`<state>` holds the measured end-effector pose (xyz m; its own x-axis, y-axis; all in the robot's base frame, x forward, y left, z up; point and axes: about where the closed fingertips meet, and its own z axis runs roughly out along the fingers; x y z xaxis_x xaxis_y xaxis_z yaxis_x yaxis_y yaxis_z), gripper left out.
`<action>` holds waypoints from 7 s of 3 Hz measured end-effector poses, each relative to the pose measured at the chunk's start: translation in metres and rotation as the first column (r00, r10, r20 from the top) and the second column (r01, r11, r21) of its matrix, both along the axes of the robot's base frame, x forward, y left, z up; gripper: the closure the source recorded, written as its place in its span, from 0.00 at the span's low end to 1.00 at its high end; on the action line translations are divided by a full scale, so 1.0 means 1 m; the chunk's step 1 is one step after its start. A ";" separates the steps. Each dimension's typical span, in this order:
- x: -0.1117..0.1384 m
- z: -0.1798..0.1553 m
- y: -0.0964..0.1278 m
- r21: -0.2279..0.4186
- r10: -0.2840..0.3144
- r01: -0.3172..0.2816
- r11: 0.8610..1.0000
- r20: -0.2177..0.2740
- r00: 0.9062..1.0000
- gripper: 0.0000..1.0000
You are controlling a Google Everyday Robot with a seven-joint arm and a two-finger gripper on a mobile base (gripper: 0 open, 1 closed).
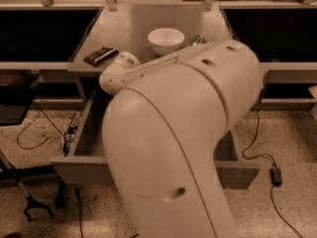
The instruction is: Pick 7up can from top drawer and place on counter
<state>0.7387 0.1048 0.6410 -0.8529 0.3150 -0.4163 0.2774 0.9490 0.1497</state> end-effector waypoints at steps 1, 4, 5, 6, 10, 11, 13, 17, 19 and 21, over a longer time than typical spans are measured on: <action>-0.019 0.018 -0.011 0.089 0.037 -0.033 0.995 -0.045 0.998 1.00; -0.078 0.074 -0.087 0.148 0.294 -0.266 0.953 -0.224 0.929 1.00; -0.081 0.071 -0.089 0.124 0.362 -0.342 0.931 -0.231 0.903 1.00; -0.081 0.071 -0.089 0.124 0.362 -0.342 0.931 -0.231 0.903 1.00; -0.148 0.137 -0.137 0.171 0.606 -0.600 0.781 0.026 0.795 1.00; -0.157 0.161 -0.150 0.159 0.620 -0.628 0.761 0.104 0.778 1.00; -0.170 0.227 -0.161 0.118 0.622 -0.682 0.721 0.323 0.713 1.00; -0.175 0.286 -0.118 0.091 0.637 -0.752 0.652 0.471 0.610 1.00; -0.142 0.285 -0.077 0.091 0.634 -0.764 0.639 0.500 0.590 1.00; -0.087 0.291 -0.015 0.086 0.653 -0.778 0.622 0.491 0.577 1.00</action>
Offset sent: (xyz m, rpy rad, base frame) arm -0.0726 -0.0683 0.0602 0.1305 0.1939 0.3775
